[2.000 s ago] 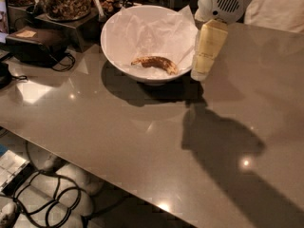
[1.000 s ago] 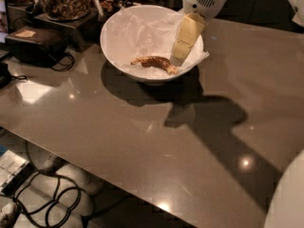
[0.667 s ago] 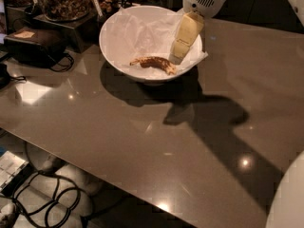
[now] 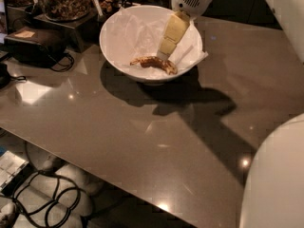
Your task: Pick banana from white bowl
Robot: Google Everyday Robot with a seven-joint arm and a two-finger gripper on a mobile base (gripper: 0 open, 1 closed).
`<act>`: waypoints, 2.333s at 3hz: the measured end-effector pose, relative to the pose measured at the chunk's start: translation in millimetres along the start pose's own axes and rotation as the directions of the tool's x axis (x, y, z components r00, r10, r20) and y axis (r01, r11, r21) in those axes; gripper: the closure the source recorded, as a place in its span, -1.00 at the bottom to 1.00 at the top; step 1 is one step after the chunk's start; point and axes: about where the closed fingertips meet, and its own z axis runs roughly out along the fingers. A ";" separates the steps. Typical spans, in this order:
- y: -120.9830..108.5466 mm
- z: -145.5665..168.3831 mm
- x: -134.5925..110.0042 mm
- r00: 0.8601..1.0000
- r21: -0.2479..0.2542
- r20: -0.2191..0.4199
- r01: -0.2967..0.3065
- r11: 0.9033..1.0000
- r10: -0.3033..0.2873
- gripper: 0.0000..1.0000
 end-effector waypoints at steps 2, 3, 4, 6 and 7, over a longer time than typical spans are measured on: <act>-30.8 28.6 -33.3 0.999 -0.008 -0.038 0.029 1.000 -0.029 -1.00; -35.3 29.8 -35.0 1.000 0.008 0.006 0.019 1.000 -0.019 -1.00; -38.7 42.0 -30.4 1.000 -0.002 0.026 -0.001 1.000 0.001 -1.00; -44.7 73.6 -14.1 0.999 -0.048 0.004 -0.042 0.998 0.043 -0.92; -46.8 83.3 -9.5 0.999 -0.065 -0.006 -0.052 0.997 0.052 -0.96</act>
Offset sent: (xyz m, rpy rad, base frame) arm 0.0556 0.0319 -0.0048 -0.1016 0.0618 0.0649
